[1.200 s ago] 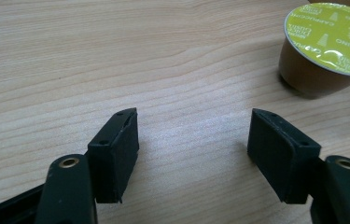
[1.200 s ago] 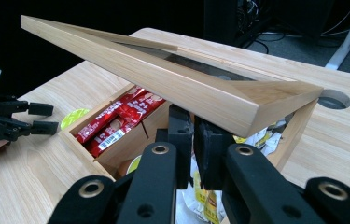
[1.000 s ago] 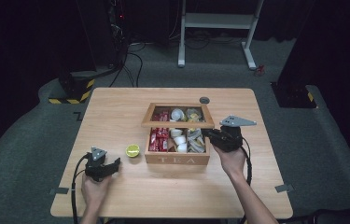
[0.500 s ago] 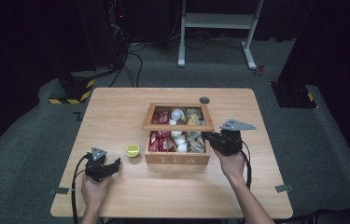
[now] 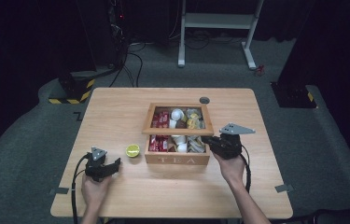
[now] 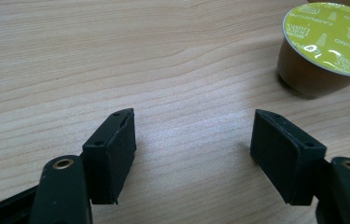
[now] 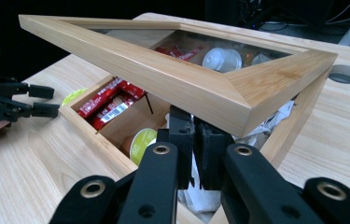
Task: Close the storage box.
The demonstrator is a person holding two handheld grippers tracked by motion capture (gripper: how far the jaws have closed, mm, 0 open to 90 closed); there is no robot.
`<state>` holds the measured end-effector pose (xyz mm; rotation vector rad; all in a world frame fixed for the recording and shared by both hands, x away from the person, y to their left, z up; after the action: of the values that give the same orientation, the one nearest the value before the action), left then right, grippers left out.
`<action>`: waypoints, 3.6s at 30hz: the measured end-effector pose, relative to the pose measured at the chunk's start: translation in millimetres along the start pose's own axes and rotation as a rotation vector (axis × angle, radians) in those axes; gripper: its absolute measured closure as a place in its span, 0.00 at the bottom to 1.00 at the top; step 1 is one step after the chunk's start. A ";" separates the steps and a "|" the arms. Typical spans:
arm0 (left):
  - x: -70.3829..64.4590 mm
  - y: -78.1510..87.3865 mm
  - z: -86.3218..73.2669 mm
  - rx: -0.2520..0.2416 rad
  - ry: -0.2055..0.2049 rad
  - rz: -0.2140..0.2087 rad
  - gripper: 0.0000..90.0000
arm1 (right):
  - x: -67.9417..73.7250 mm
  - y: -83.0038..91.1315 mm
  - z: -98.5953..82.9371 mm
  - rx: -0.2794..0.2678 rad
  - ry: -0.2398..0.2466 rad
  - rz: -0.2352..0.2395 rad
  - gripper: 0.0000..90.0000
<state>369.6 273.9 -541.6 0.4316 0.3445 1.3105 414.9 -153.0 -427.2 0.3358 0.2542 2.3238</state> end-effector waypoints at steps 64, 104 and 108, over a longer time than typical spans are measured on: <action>-0.2 0.0 0.0 0.000 -0.001 0.003 0.35 | 6.4 11.6 -58.2 0.082 -0.052 0.025 0.96; -0.1 0.0 0.0 0.000 -0.001 0.002 0.35 | 2.9 22.9 -53.7 0.078 -0.042 0.036 0.95; -0.1 0.0 0.0 0.000 -0.001 0.002 0.35 | 1.9 25.5 -46.2 0.067 -0.026 0.033 0.95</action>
<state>369.6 273.8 -541.6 0.4325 0.3433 1.3120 382.1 -173.1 -463.4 0.4059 0.3160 2.3455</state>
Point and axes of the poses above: each handheld gripper's, and its own axes: y roughly backward along the jaws, z roughly out of its top, x roughly to its left, the point moved 2 cm from there along -y, roughly forward along the jaws, and after that the axes turned 12 degrees about -x, right-handed, at the moved point
